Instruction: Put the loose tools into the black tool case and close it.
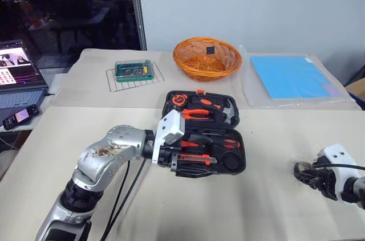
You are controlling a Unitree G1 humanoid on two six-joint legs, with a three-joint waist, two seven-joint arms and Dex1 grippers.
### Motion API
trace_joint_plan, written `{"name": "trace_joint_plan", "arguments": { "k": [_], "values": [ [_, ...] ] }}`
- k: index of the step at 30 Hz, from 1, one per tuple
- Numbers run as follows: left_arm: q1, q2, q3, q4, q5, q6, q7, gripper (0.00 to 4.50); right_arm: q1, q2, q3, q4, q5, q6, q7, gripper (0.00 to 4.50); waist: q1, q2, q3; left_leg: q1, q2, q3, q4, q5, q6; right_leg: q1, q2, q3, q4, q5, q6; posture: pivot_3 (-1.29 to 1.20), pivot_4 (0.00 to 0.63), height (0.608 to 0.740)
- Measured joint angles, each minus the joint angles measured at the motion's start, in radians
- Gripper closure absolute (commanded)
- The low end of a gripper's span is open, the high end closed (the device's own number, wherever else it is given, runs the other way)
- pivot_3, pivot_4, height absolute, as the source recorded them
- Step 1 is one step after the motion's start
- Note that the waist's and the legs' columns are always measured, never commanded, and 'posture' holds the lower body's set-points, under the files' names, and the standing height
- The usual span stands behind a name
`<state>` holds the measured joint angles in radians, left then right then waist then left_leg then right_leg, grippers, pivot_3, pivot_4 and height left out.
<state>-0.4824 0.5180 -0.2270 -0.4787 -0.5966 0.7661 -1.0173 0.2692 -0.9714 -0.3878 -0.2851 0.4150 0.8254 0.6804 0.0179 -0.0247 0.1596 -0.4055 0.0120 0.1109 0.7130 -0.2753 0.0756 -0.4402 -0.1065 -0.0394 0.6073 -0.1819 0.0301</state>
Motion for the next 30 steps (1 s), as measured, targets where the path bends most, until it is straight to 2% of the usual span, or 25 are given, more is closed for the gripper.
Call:
{"name": "trace_joint_plan", "arguments": {
  "k": [1,6,9,12,13,15,17,19,22,25,30],
  "values": [
    [0.0,-0.001,-0.004,-0.006,0.0,0.005,0.008,0.0,0.002,-0.009,0.004,0.009,-0.007,-0.018,0.015,4.37,0.0,0.0,0.0,0.0,0.0,0.0,0.0,0.0,0.0,0.0,0.0,0.0,0.0,0.0,0.0,0.0,0.15,0.74],
    [0.001,0.001,-0.003,-0.028,-0.031,0.013,0.023,0.0,0.037,-0.034,-0.032,0.005,-0.005,-0.047,0.104,4.37,0.002,0.0,0.0,0.0,0.0,0.0,0.0,0.0,0.0,0.0,0.0,0.0,0.0,0.0,0.001,0.0,0.15,0.74],
    [0.04,0.026,0.024,-0.058,-0.061,0.018,0.028,0.0,0.051,-0.087,-0.12,-0.121,0.06,-0.031,0.212,4.37,-0.009,0.004,0.002,0.002,0.001,0.001,0.0,0.0,0.0,0.0,0.001,0.002,0.001,0.0,0.001,0.0,0.15,0.74],
    [0.087,0.054,0.055,-0.089,-0.084,0.028,0.045,0.0,-0.04,-0.132,-0.105,-0.246,0.126,-0.005,0.251,4.37,-0.019,0.002,0.003,0.005,0.002,0.0,0.0,0.001,-0.002,0.002,0.003,0.002,0.002,0.0,0.0,0.0,0.15,0.74],
    [0.131,0.091,0.09,-0.111,-0.109,0.034,0.044,0.0,-0.183,-0.149,-0.004,-0.272,0.149,0.021,0.251,4.37,-0.028,0.0,0.004,0.007,0.002,0.0,0.0,0.001,-0.002,0.003,0.003,0.002,0.002,0.0,0.0,0.0,0.15,0.74],
    [0.169,0.132,0.133,-0.12,-0.129,0.042,0.04,0.0,-0.331,-0.151,0.121,-0.307,0.163,0.045,0.249,4.37,-0.03,-0.001,0.006,0.006,0.002,0.0,-0.001,0.001,-0.003,0.001,0.001,0.002,0.002,0.001,-0.001,0.0,0.15,0.74],
    [0.206,0.19,0.188,-0.119,-0.145,0.033,0.01,0.0,-0.441,-0.151,0.271,-0.313,0.165,0.082,0.251,4.37,-0.017,-0.001,0.006,0.004,0.002,-0.001,-0.001,0.001,-0.003,-0.001,0.0,0.0,0.002,0.0,-0.002,0.0,0.15,0.74],
    [0.23,0.227,0.219,-0.111,-0.147,0.012,-0.021,0.0,-0.504,-0.15,0.361,-0.301,0.147,0.099,0.258,4.37,-0.006,0.0,0.006,0.0,0.001,0.0,-0.001,0.0,-0.002,-0.004,-0.001,0.0,0.001,0.0,-0.002,0.0,0.15,0.74],
    [0.274,0.281,0.267,-0.066,-0.141,-0.041,-0.077,0.0,-0.634,-0.14,0.551,-0.261,0.076,0.097,0.3,4.37,-0.002,0.0,0.006,-0.009,-0.001,0.001,0.0,0.002,-0.006,-0.013,-0.002,0.0,0.001,0.004,-0.008,0.0,0.15,0.74],
    [0.304,0.286,0.29,-0.048,-0.137,-0.072,-0.089,0.0,-0.669,-0.121,0.642,-0.233,0.033,0.088,0.324,4.37,0.001,-0.001,0.006,-0.012,-0.003,0.002,0.0,0.004,-0.008,-0.016,-0.004,-0.001,0.001,0.005,-0.004,0.0,0.15,0.74],
    [0.358,0.299,0.326,-0.013,-0.109,-0.118,-0.088,0.0,-0.727,-0.098,0.707,-0.223,-0.012,0.076,0.358,4.37,-0.008,-0.002,0.006,-0.012,-0.002,0.002,0.0,0.003,-0.007,-0.015,-0.003,-0.002,0.0,0.005,-0.004,0.0,0.15,0.74]
  ]
}}
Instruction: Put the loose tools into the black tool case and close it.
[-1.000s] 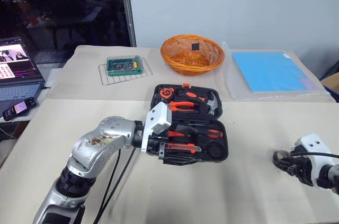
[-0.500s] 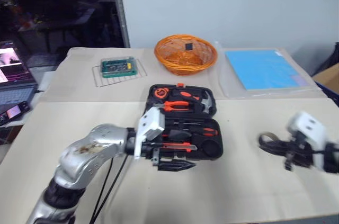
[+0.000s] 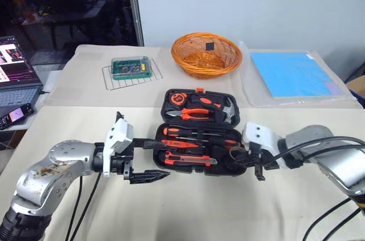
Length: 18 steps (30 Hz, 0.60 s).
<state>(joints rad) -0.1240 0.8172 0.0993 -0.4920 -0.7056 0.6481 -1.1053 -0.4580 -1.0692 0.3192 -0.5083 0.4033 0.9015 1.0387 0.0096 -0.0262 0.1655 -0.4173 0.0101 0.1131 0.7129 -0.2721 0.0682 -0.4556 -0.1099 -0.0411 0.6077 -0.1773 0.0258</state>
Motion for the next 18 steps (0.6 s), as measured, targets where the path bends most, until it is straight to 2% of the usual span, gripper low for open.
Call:
{"name": "trace_joint_plan", "arguments": {
  "k": [5,13,14,15,18],
  "values": [
    [0.049,0.001,0.003,0.0,0.013,-0.036,0.003,0.0,-0.01,0.037,0.054,0.003,-0.033,-0.021,0.022,4.37,0.001,-0.001,0.0,0.002,0.002,0.0,0.0,-0.002,0.004,0.0,0.001,0.0,0.002,0.0,-0.004,0.0,0.15,0.74],
    [0.086,0.001,0.004,-0.01,0.033,-0.068,0.026,0.0,-0.038,0.022,0.11,0.008,-0.111,-0.064,0.068,4.37,0.002,0.0,0.0,0.003,0.003,0.0,0.0,-0.001,0.002,0.0,0.003,0.0,0.003,0.001,-0.007,0.0,0.15,0.74],
    [0.093,0.001,0.004,-0.01,0.036,-0.072,0.027,0.0,-0.039,0.02,0.118,0.014,-0.127,-0.078,0.078,3.74,0.002,0.0,0.0,0.003,0.003,0.0,0.0,-0.001,0.002,0.0,0.003,0.0,0.003,0.001,-0.007,0.0,0.15,0.74],
    [0.094,0.001,0.004,-0.01,0.036,-0.075,0.029,0.0,-0.041,0.02,0.12,0.02,-0.14,-0.093,0.084,3.56,0.003,-0.001,0.0,0.003,0.003,0.0,0.0,-0.001,0.001,0.001,0.003,0.0,0.003,0.001,-0.006,0.0,0.15,0.74],
    [0.095,0.001,0.004,-0.01,0.037,-0.08,0.034,0.0,-0.043,0.02,0.116,0.037,-0.166,-0.123,0.093,2.56,0.006,-0.001,0.0,0.003,0.003,0.0,0.0,0.0,0.0,0.001,0.002,-0.001,0.002,0.001,-0.006,0.0,0.15,0.74]
  ]
}}
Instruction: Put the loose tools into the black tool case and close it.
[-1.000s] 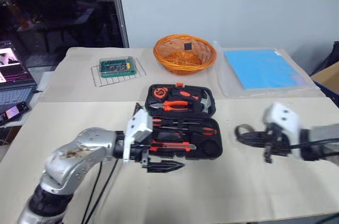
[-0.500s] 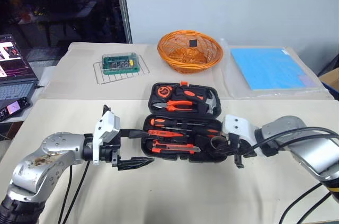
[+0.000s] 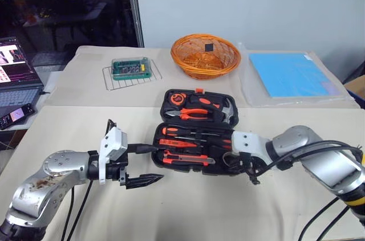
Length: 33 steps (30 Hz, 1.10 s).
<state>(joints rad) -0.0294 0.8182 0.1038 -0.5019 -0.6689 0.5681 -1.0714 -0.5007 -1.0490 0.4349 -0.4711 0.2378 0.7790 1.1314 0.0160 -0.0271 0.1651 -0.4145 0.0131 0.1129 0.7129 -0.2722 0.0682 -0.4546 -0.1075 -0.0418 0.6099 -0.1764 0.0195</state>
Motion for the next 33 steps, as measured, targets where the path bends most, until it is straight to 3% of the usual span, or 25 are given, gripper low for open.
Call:
{"name": "trace_joint_plan", "arguments": {
  "k": [3,4,11,18,20,24,28,33],
  "values": [
    [-0.002,0.0,-0.002,0.001,0.001,-0.002,0.001,0.0,0.011,0.003,-0.026,0.003,0.015,-0.002,0.013,1.48,0.003,0.0,0.0,-0.001,0.0,0.0,0.0,0.0,0.0,0.0,0.0,0.0,0.0,0.0,0.0,0.0,0.15,0.74],
    [-0.004,0.0,-0.002,0.004,0.002,-0.003,0.001,0.0,0.013,0.008,-0.035,0.001,0.026,-0.002,0.024,1.31,0.003,0.0,0.0,-0.001,0.0,0.0,0.0,0.0,0.0,0.0,0.0,0.0,0.0,0.0,0.0,0.0,0.15,0.74],
    [-0.105,-0.059,-0.014,0.083,-0.001,0.033,0.067,0.0,0.094,0.103,-0.284,-0.041,0.258,0.02,0.036,1.31,-0.002,0.0,0.0,0.0,0.0,-0.001,0.001,-0.001,0.002,0.001,0.001,0.0,0.001,0.003,0.003,0.0,0.15,0.74],
    [-0.262,-0.16,-0.024,0.211,0.001,0.094,0.199,0.0,0.201,0.175,-0.486,-0.11,0.332,0.026,-0.122,1.31,-0.001,0.0,0.0,0.0,0.0,0.0,0.001,-0.001,0.002,0.001,0.001,0.0,0.001,0.006,0.006,0.0,0.15,0.74],
    [-0.363,-0.221,-0.026,0.295,0.018,0.145,0.296,0.0,0.203,0.228,-0.504,-0.115,0.271,0.031,-0.272,1.31,-0.001,-0.001,0.0,0.0,0.0,0.0,0.002,0.0,0.001,0.002,0.001,0.0,0.001,0.006,0.006,0.0,0.15,0.74],
    [-0.523,-0.294,-0.035,0.434,0.049,0.258,0.446,0.0,0.092,0.285,-0.504,-0.053,0.181,0.228,-0.516,1.31,-0.006,-0.001,0.0,0.0,-0.001,0.001,0.002,0.003,0.001,0.001,0.001,0.002,0.001,0.009,0.007,0.0,0.15,0.74],
    [-0.659,-0.355,-0.065,0.571,0.106,0.339,0.547,0.0,-0.021,0.34,-0.521,0.025,0.207,0.411,-0.595,1.31,-0.006,-0.001,0.0,0.0,-0.001,0.0,0.001,0.002,0.002,0.001,0.003,0.001,0.001,0.009,0.007,0.0,0.15,0.74],
    [-0.899,-0.457,-0.071,0.93,0.193,0.358,0.643,0.0,-0.18,0.425,-0.503,0.317,0.162,0.543,-0.701,1.31,-0.007,-0.001,0.001,-0.002,-0.004,0.0,0.001,0.004,0.002,0.001,0.002,0.002,0.0,0.01,0.009,0.0,0.15,0.74]
  ]
}}
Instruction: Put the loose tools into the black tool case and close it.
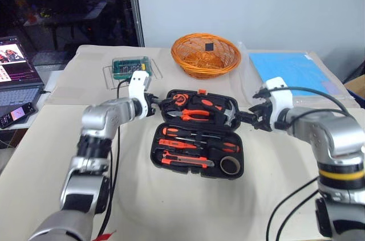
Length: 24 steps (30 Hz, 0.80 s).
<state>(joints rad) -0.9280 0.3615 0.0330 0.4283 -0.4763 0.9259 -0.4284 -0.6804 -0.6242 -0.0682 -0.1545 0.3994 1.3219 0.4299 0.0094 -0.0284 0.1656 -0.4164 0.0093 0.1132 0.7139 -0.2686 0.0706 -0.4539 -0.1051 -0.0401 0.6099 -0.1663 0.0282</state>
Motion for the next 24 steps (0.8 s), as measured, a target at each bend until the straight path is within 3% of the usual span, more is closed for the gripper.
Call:
{"name": "trace_joint_plan", "arguments": {
  "k": [1,2,3,6,13,18,24],
  "values": [
    [-0.021,-0.006,0.009,0.048,0.007,0.0,0.012,0.0,-0.016,0.016,0.005,0.043,-0.004,0.001,-0.004,1.31,-0.001,0.0,0.0,0.0,0.0,0.0,-0.001,0.0,-0.001,0.0,0.0,0.0,0.0,0.0,0.0,0.0,0.15,0.74],
    [-0.048,-0.012,0.019,0.114,0.016,-0.002,0.023,0.54,-0.03,0.033,0.013,0.102,-0.012,-0.001,-0.014,1.28,-0.005,0.0,0.0,0.0,0.0,0.0,-0.002,0.002,-0.003,0.0,0.0,0.0,0.0,0.0,0.001,0.0,0.15,0.74],
    [-0.056,-0.014,0.022,0.145,0.025,-0.004,0.024,0.78,-0.038,0.043,0.02,0.142,-0.023,-0.002,-0.02,1.28,-0.009,0.0,0.0,0.0,-0.001,0.0,-0.002,0.002,-0.004,0.0,0.0,0.0,0.001,0.0,0.001,0.0,0.15,0.74],
    [-0.062,-0.02,0.03,0.223,0.046,-0.015,0.001,1.87,-0.078,0.058,0.052,0.282,-0.044,-0.061,-0.014,2.03,-0.017,0.0,0.0,-0.002,-0.001,0.0,-0.003,0.003,-0.004,-0.001,0.0,0.0,0.001,0.0,0.002,0.0,0.15,0.74],
    [-0.09,-0.03,0.061,0.274,0.052,-0.014,-0.03,4.49,-0.111,0.075,0.078,0.391,-0.067,-0.205,0.034,4.48,-0.024,-0.001,0.0,-0.002,-0.004,0.0,0.0,0.002,0.0,0.001,-0.004,0.001,-0.001,0.005,0.008,0.0,0.15,0.74],
    [-0.103,-0.048,0.099,0.358,0.08,-0.154,-0.046,4.49,-0.174,0.105,0.106,0.558,-0.13,-0.411,0.068,4.48,-0.025,-0.001,0.001,-0.001,-0.007,0.0,0.0,0.004,0.005,-0.001,-0.008,0.001,-0.001,0.008,0.005,0.0,0.15,0.74],
    [-0.106,-0.062,0.101,0.369,0.139,-0.43,-0.111,4.49,-0.252,0.104,0.127,0.718,-0.202,-0.718,0.154,4.48,-0.025,-0.001,0.007,-0.008,-0.007,0.0,-0.004,0.012,-0.003,-0.007,-0.007,0.0,0.001,0.011,0.004,0.0,0.15,0.74]
  ]
}}
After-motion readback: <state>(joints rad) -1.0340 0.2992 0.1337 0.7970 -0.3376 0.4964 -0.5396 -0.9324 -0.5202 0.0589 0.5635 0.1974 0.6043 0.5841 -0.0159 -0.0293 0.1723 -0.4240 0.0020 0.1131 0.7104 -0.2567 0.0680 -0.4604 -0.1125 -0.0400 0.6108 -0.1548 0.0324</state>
